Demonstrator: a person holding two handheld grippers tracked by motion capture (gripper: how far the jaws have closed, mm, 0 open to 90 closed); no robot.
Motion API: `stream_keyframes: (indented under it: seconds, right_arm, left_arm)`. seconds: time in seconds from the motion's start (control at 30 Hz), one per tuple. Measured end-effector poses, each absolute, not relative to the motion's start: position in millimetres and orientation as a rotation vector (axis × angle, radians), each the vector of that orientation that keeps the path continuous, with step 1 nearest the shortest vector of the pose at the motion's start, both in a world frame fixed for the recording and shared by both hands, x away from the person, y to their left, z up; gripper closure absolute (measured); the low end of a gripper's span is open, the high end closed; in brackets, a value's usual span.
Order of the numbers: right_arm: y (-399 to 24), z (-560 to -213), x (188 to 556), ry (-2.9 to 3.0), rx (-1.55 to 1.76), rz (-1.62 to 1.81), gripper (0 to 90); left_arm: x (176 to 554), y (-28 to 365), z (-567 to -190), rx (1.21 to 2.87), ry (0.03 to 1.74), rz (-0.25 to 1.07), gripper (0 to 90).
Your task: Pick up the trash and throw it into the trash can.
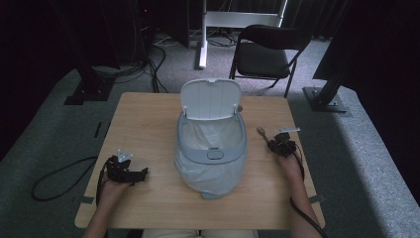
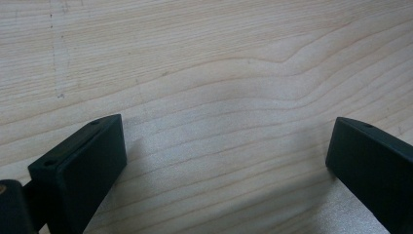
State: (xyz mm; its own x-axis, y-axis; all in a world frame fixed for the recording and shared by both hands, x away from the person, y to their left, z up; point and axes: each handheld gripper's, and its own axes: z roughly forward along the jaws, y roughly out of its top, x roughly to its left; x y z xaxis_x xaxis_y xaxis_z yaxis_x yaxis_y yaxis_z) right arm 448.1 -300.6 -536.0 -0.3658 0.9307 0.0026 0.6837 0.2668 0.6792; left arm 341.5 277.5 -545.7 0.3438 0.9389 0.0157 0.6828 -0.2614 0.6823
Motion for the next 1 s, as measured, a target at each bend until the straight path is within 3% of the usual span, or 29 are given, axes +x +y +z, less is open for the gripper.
stream_keyframes:
  seconds: [0.57,1.0]
  right_arm:
    - [-305.9,-526.8,426.9,2.123,1.523,0.915,79.7]
    - [-304.7,-496.8,406.2,2.106,1.459,0.986,79.7]
  left_arm:
    - [341.4,277.1,-545.7,2.028,1.418,0.577,1.2]
    - [341.4,277.1,-545.7,2.028,1.418,0.577,1.2]
